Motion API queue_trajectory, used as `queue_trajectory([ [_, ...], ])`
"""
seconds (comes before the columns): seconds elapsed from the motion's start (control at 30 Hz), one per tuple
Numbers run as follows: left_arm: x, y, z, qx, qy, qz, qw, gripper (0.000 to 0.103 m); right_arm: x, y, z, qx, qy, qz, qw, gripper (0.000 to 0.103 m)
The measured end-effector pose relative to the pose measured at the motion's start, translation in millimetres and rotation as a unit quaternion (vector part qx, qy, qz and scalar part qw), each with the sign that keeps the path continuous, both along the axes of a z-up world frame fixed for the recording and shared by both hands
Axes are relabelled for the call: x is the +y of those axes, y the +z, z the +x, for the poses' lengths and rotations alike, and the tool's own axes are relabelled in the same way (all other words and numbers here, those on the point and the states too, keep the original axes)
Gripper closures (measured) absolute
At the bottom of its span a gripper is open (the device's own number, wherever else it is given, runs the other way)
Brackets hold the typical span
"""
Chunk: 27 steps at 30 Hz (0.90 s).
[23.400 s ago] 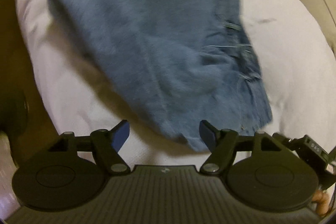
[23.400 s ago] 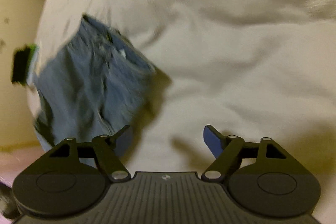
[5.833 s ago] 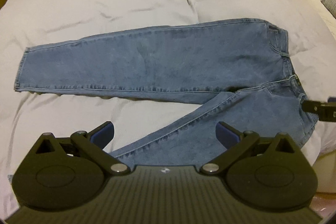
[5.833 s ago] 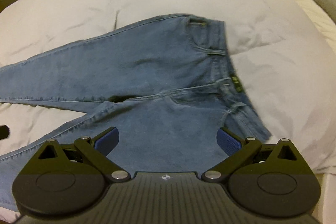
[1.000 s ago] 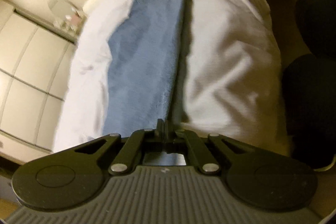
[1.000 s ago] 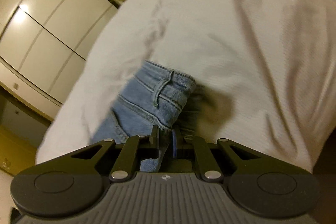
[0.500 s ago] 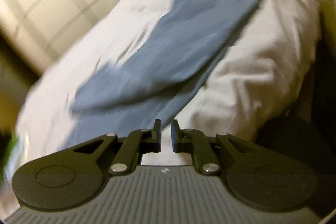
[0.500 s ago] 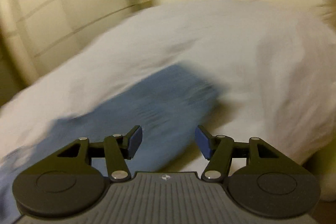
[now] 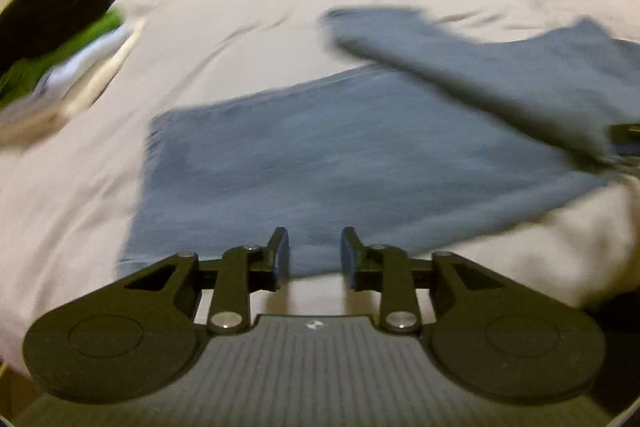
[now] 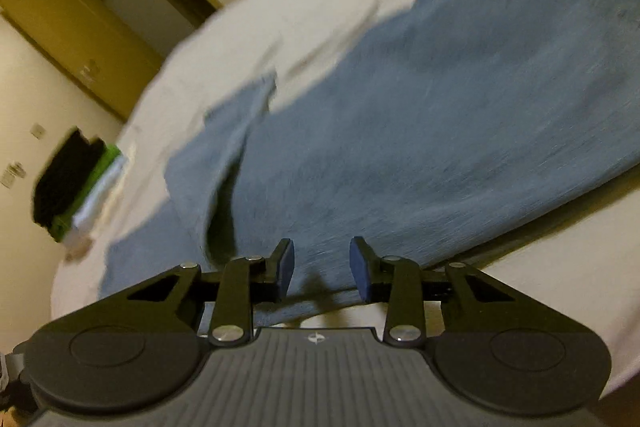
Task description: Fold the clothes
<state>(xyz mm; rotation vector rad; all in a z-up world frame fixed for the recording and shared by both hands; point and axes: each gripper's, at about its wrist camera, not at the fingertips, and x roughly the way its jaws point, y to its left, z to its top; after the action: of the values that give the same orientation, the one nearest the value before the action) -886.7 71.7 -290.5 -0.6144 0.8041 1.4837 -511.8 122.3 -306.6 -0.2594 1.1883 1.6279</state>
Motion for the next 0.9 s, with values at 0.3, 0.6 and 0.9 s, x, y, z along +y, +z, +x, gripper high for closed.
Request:
queue_trajectory([
  [0.3, 28.1, 13.3, -40.5, -0.071, 0.039, -0.013, 0.9966, 0.072, 70.6, 3.4, -14.1, 0.136, 0.014, -0.006, 0.991, 0.057],
  [0.6, 3.2, 9.6, -75.2, -0.134, 0.058, -0.049, 0.9880, 0.071, 157.1, -23.5, -42.2, 0.181, 0.018, -0.041, 0.982, 0.063],
  [0.9, -17.0, 21.2, -109.4, -0.143, 0.094, -0.048, 0.9841, 0.068, 194.8, -7.5, -82.4, 0.109, 0.050, -0.015, 0.993, 0.094],
])
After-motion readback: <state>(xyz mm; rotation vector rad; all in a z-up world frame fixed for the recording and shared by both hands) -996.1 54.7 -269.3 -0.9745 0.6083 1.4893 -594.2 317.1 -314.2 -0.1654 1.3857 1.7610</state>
